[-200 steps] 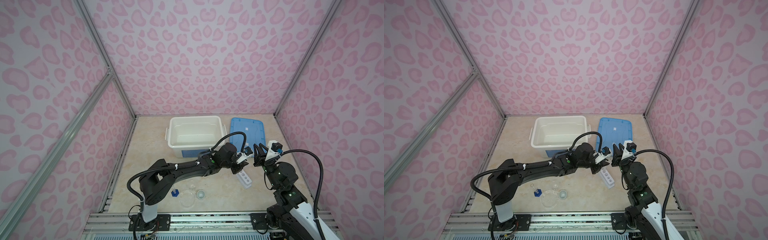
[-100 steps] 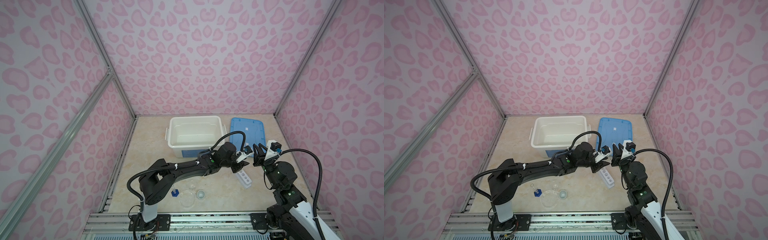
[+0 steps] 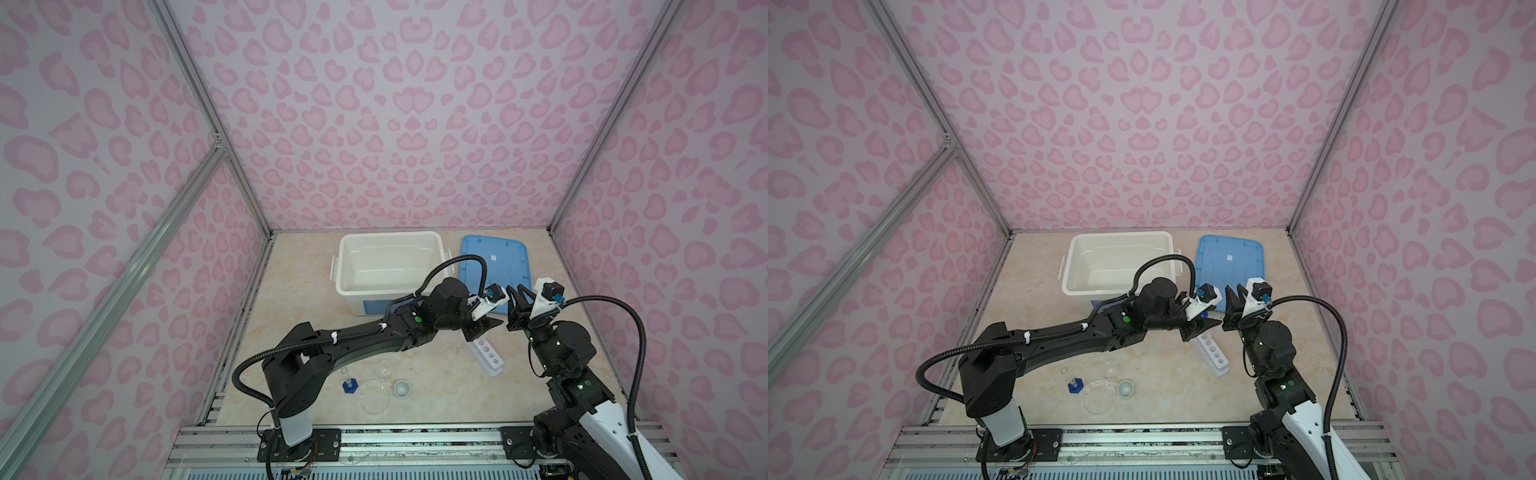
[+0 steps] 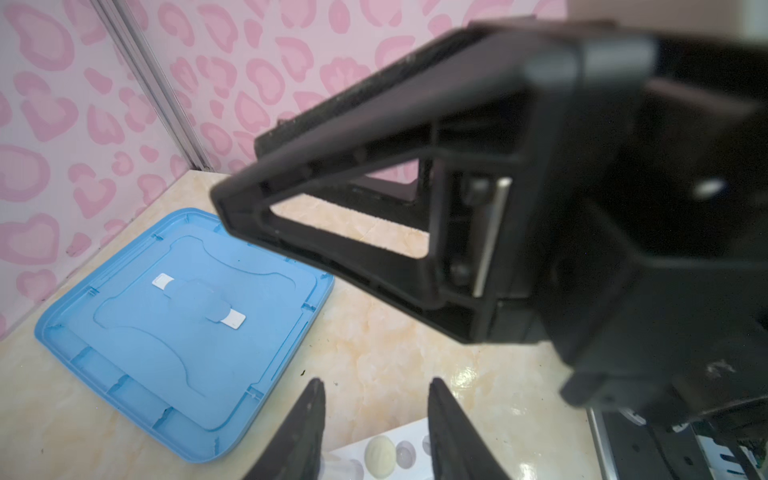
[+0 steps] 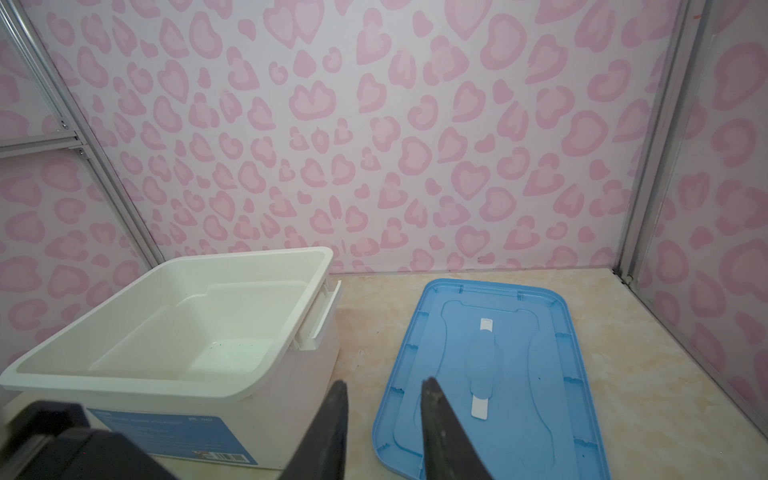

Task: Organize the chemistry lab equipment
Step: 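Lower the white-capped tube into a rack hole and open the left gripper, then raise the left gripper toward the white box while the right reaches toward the graduated cylinder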

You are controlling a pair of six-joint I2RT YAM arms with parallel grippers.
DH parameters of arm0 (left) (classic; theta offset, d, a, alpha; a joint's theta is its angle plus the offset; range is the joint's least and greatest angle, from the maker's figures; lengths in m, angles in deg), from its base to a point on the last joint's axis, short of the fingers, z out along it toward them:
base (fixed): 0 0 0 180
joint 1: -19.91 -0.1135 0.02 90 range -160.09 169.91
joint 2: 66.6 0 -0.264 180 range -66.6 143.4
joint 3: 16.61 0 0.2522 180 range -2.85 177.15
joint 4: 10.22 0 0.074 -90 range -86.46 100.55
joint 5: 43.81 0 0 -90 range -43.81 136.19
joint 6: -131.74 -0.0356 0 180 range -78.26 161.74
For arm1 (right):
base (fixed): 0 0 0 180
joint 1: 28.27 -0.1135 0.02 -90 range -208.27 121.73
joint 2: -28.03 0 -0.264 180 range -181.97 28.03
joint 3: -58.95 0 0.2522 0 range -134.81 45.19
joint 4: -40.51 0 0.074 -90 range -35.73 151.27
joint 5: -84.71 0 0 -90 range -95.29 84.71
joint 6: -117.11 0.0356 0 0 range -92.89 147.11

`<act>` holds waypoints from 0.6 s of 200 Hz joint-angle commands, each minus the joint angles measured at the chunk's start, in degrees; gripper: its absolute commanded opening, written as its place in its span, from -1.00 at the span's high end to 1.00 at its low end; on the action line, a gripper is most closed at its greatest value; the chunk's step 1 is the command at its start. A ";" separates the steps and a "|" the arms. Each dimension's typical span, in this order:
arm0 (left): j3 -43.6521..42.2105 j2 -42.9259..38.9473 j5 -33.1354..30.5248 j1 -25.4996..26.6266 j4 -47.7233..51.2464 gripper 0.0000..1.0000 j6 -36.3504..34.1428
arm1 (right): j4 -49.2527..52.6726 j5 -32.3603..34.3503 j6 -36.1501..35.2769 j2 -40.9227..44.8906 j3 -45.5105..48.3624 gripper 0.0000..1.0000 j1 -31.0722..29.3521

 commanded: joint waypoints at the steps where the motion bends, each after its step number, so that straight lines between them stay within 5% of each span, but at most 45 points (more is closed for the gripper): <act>1: 0.02 -2.53 1.24 -0.02 -1.60 0.13 -0.63 | 0.27 -0.47 -0.42 -0.18 -0.90 0.39 -0.03; 75: -8.20 -15.36 2.69 -7.69 -6.10 0.13 7.17 | 13.07 -9.45 -5.57 -7.76 -10.54 0.37 -1.48; 120: -19.16 -28.37 1.62 -18.71 -8.81 0.06 14.29 | 25.10 -11.14 -13.91 -15.31 -18.81 0.34 -11.09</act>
